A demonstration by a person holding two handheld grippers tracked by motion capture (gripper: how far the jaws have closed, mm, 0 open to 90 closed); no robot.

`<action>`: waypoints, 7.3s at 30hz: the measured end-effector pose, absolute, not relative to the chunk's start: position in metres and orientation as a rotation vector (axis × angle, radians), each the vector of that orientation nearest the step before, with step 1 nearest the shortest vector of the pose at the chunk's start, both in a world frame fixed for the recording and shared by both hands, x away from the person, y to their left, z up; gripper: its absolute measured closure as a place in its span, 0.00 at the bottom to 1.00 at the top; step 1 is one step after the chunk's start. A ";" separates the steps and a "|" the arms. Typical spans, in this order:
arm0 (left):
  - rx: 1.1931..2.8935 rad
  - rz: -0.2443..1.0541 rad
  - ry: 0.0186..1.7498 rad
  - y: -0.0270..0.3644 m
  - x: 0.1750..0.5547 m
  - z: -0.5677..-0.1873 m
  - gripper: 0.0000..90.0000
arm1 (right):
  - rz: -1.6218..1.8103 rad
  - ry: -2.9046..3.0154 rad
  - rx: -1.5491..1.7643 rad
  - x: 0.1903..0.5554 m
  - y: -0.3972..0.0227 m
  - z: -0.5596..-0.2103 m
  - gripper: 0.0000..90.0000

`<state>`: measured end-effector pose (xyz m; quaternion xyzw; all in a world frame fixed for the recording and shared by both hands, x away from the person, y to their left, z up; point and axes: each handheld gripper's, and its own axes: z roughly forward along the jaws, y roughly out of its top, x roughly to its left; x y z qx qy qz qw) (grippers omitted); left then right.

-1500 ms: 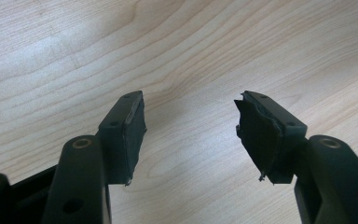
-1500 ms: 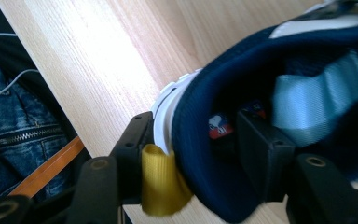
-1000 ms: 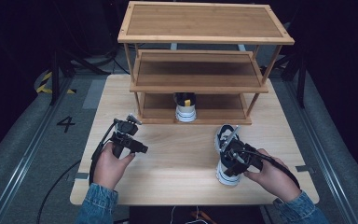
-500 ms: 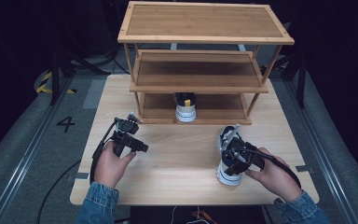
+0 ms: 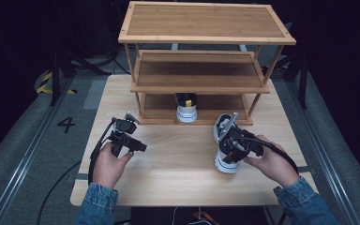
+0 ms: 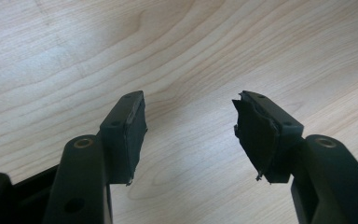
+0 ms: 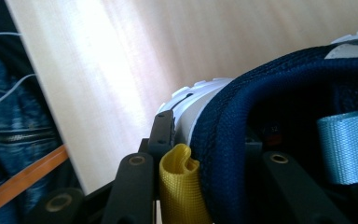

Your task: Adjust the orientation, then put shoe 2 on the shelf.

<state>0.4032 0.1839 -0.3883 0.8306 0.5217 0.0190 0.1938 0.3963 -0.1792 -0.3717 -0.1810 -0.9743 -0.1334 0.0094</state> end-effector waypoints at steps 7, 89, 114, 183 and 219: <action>2.319 0.058 1.474 0.187 0.403 -0.388 0.47 | -0.408 -3.063 -0.576 0.423 -0.174 -0.367 0.75; 2.344 0.004 1.453 0.178 0.422 -0.391 0.47 | -0.883 -3.206 -1.081 0.447 -0.177 -0.364 0.90; 2.297 0.023 1.532 0.205 0.403 -0.392 0.47 | -0.943 -3.267 -1.139 0.484 -0.166 -0.398 0.99; 2.312 0.010 1.503 0.198 0.410 -0.392 0.44 | -1.218 -3.054 -1.269 0.431 -0.253 -0.353 0.58; 2.396 -0.034 1.529 0.218 0.417 -0.409 0.33 | -0.593 -2.615 -1.802 0.441 -0.383 -0.438 0.51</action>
